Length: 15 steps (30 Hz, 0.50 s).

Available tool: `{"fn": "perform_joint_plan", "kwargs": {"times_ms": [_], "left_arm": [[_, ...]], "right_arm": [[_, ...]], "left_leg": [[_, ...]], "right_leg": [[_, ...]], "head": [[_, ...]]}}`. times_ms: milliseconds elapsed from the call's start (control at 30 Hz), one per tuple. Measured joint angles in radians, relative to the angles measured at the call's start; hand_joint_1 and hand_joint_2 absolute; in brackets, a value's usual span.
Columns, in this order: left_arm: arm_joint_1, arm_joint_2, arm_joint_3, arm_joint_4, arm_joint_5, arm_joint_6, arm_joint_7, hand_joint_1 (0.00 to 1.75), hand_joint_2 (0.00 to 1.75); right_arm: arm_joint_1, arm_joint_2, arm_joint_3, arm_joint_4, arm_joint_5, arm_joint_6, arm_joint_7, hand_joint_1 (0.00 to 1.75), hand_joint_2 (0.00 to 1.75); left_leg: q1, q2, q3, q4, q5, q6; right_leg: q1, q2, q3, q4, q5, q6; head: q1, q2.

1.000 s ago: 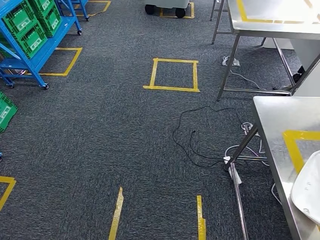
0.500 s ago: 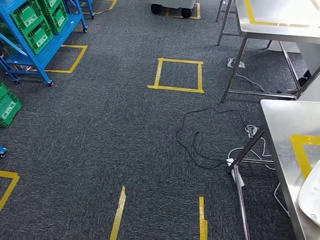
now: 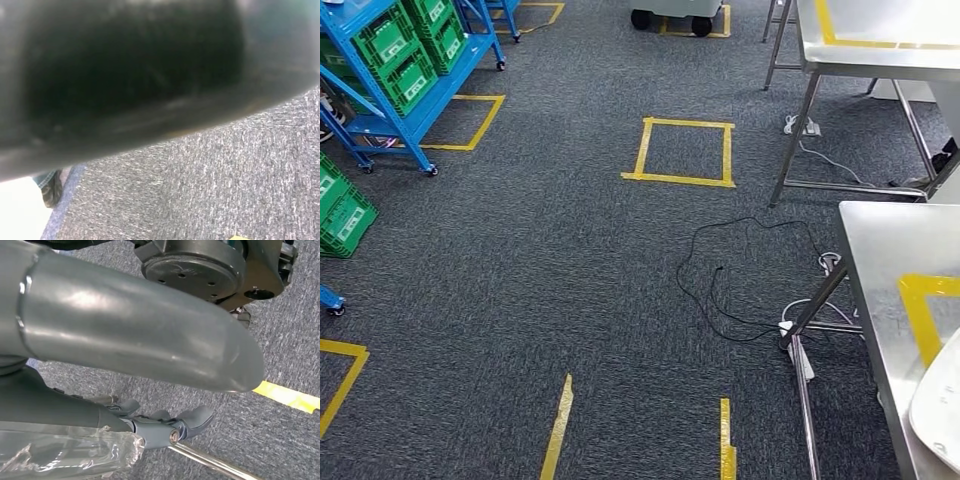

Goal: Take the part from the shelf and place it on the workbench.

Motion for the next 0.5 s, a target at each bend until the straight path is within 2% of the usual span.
{"fn": "perform_joint_plan", "kwargs": {"times_ms": [67, 133, 200, 500], "left_arm": [[0.000, 0.000, 0.000, 0.000, 0.000, 0.001, 0.001, 0.00, 0.00], [0.000, 0.000, -0.001, 0.000, 0.000, 0.002, 0.001, 0.00, 0.00], [0.000, 0.000, -0.002, 0.000, 0.000, 0.003, 0.002, 0.00, 0.00], [0.002, -0.001, -0.010, 0.000, 0.000, 0.003, 0.007, 0.00, 0.00]], "right_arm": [[-0.002, 0.000, -0.002, 0.001, 0.004, 0.000, -0.001, 0.00, 0.00], [-0.005, 0.000, -0.004, 0.003, 0.007, 0.001, -0.004, 0.00, 0.00], [-0.007, 0.000, -0.008, 0.005, 0.009, 0.003, -0.006, 0.00, 0.00], [-0.014, 0.000, -0.018, 0.013, 0.017, 0.006, -0.010, 0.00, 0.00]], "left_leg": [[0.002, 0.000, 0.000, -0.002, 0.001, -0.010], [0.005, 0.000, -0.001, -0.003, 0.001, -0.026], [0.007, 0.000, -0.001, -0.003, -0.001, -0.035], [0.002, 0.000, 0.000, -0.001, -0.003, -0.037]], "right_leg": [[0.002, 0.000, 0.003, 0.001, 0.000, -0.003], [0.004, 0.000, 0.003, 0.001, -0.001, -0.005], [0.005, 0.000, 0.004, 0.001, -0.002, -0.006], [0.000, 0.000, -0.002, -0.001, -0.001, -0.005]], "head": [[0.000, 0.000], [0.000, 0.000], [0.001, 0.000], [0.001, 0.000]]}}
